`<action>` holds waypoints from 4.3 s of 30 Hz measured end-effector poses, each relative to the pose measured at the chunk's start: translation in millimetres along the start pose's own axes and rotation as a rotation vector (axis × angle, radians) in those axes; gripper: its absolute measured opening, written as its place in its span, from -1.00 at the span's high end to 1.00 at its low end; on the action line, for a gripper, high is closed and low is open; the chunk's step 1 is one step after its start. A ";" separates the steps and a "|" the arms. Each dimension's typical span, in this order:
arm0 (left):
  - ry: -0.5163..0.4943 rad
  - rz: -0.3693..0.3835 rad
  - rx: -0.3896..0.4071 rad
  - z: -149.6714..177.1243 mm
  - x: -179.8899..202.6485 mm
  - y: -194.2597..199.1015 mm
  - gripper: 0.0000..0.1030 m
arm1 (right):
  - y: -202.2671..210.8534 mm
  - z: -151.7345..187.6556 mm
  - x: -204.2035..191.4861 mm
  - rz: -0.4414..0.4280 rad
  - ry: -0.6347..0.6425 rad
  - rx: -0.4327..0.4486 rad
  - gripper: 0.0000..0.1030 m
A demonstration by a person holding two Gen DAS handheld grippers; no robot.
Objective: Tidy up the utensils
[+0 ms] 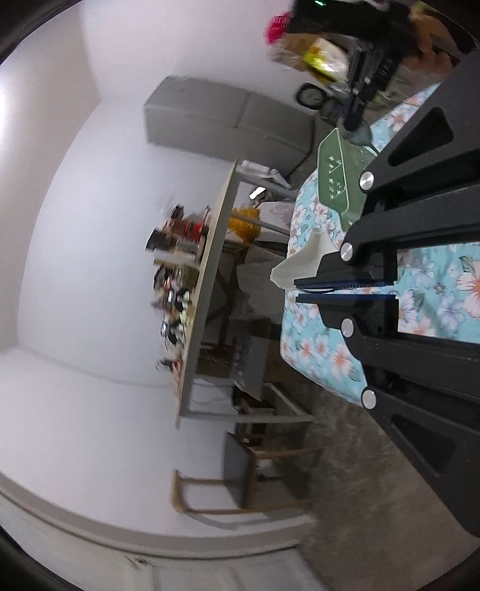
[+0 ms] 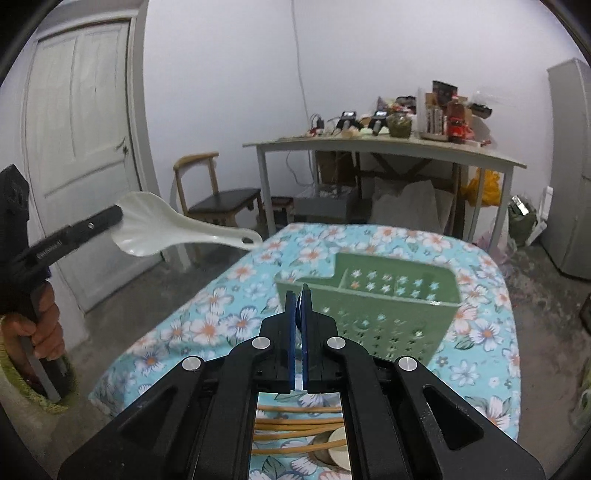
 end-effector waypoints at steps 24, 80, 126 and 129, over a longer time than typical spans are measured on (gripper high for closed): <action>-0.632 -0.060 -0.323 18.9 107.8 -117.7 0.96 | 63.4 -43.1 77.9 -0.009 -0.129 0.224 0.99; 0.238 0.084 -0.241 88.1 36.4 -74.2 -0.67 | -56.0 -21.5 127.8 -0.175 -0.341 0.030 0.85; -0.036 0.327 -0.439 189.2 140.3 -43.9 -0.76 | 36.2 114.1 120.8 0.353 -0.188 -0.067 -0.85; -0.067 0.378 -0.473 201.4 158.7 -40.2 -0.42 | 32.9 128.1 113.1 0.319 -0.203 -0.092 -0.84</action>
Point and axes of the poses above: each gripper's, at about its wrist camera, not at the fingertips, and y roughly against the way its jaws point, x to its right, z to its underside, the point moved 8 cm from there along -y, roughly the way its jaws point, and after that the axes turned 1 degree about z, right-handed, at the moved point
